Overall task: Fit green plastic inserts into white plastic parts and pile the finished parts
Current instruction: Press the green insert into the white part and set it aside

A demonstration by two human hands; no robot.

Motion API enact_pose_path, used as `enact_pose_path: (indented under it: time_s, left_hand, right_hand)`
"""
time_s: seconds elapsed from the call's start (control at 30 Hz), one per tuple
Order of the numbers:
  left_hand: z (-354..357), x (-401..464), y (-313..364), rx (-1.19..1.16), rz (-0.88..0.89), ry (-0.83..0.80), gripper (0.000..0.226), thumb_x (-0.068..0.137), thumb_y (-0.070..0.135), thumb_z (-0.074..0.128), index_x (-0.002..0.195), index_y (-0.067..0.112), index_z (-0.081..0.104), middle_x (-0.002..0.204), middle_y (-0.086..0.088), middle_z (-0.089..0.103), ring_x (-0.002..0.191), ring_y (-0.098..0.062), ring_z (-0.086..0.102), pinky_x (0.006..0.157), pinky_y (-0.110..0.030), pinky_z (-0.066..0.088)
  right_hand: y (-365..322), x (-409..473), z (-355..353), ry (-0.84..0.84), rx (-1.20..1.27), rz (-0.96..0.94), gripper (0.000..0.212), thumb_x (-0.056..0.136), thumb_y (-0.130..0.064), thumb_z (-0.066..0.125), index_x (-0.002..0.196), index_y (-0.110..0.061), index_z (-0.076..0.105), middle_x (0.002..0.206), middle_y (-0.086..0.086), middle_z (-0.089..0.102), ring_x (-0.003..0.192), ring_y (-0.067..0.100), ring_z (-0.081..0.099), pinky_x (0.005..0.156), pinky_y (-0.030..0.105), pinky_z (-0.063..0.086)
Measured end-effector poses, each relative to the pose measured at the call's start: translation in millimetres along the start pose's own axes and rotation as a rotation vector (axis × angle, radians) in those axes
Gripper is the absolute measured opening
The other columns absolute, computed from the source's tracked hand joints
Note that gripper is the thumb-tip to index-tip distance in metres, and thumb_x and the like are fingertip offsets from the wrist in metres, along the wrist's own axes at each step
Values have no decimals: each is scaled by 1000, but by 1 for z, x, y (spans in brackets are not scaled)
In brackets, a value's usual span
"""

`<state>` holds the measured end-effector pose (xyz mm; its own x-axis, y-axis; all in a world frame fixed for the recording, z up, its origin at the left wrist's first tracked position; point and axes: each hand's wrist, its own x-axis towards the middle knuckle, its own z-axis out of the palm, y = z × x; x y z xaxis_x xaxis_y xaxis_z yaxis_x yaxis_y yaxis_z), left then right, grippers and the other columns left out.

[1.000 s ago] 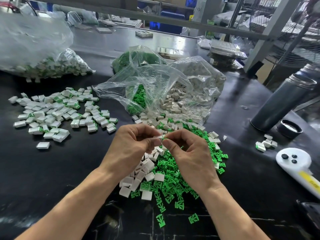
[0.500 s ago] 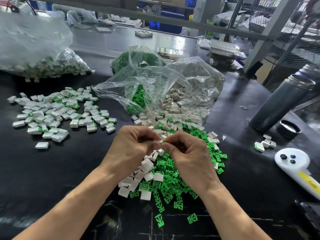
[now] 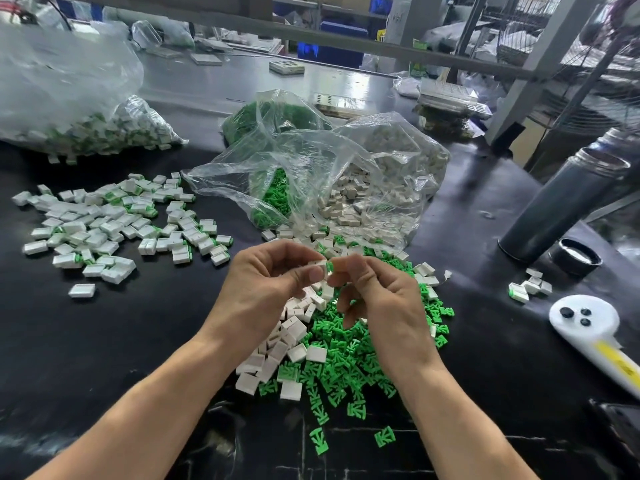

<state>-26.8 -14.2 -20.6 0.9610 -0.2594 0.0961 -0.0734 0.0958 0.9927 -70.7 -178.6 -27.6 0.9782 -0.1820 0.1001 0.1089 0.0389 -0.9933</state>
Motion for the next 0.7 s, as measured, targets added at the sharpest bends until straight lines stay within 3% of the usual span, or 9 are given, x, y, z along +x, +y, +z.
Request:
enact_pose_path:
  time_s: [0.1, 0.17, 0.3, 0.4, 0.5, 0.63, 0.7]
  left_hand:
    - [0, 0, -2, 23, 23, -34, 14, 75, 27, 83, 88, 23, 78, 89, -2, 76, 78, -8, 67, 71, -21, 54]
    - [3, -1, -3, 18, 44, -65, 13, 79, 22, 85, 89, 20, 77, 96, -14, 75, 83, -19, 71, 77, -28, 59]
    - [12, -5, -6, -68, 36, -129, 8, 85, 10, 78, 92, 11, 74, 83, -25, 68, 62, -30, 66, 64, -39, 60]
    - [18, -6, -7, -56, 35, -137, 10, 86, 3, 76, 94, 9, 73, 77, -14, 67, 61, -26, 67, 59, -34, 59]
    - [21, -8, -5, -82, 72, -121, 12, 84, 2, 76, 85, 15, 75, 87, -14, 68, 61, -22, 69, 54, -26, 58]
    - [23, -8, -5, -104, 85, -108, 11, 80, 10, 78, 81, 20, 77, 101, 7, 74, 69, -24, 71, 57, -28, 59]
    - [23, -7, -8, -73, 82, -93, 13, 82, 10, 79, 85, 22, 77, 107, 7, 75, 79, -32, 73, 67, -37, 61]
  right_hand:
    - [-1, 0, 6, -31, 23, 78, 55, 102, -52, 44, 96, -6, 75, 88, 15, 73, 61, 20, 60, 44, 31, 44]
    - [-2, 0, 11, -70, 50, 105, 62, 101, -58, 38, 86, -11, 76, 82, 12, 72, 59, 22, 58, 43, 32, 42]
    - [-2, -1, 20, -69, -5, 118, 68, 105, -60, 33, 62, -23, 70, 60, 5, 60, 50, 18, 52, 41, 29, 39]
    - [-1, 1, 23, -24, -24, 126, 70, 107, -56, 34, 52, -25, 62, 52, 0, 48, 44, 13, 43, 38, 23, 31]
    - [1, 2, 24, -31, -27, 78, 63, 106, -58, 34, 62, -33, 71, 53, -5, 48, 45, 9, 43, 39, 19, 32]
    - [3, 2, 24, -97, 31, 35, 58, 105, -56, 32, 69, -37, 73, 53, -9, 46, 44, 6, 40, 39, 18, 32]
    - [5, 3, 24, -87, 33, 37, 56, 106, -53, 33, 69, -41, 74, 51, -12, 51, 45, 2, 46, 42, 16, 36]
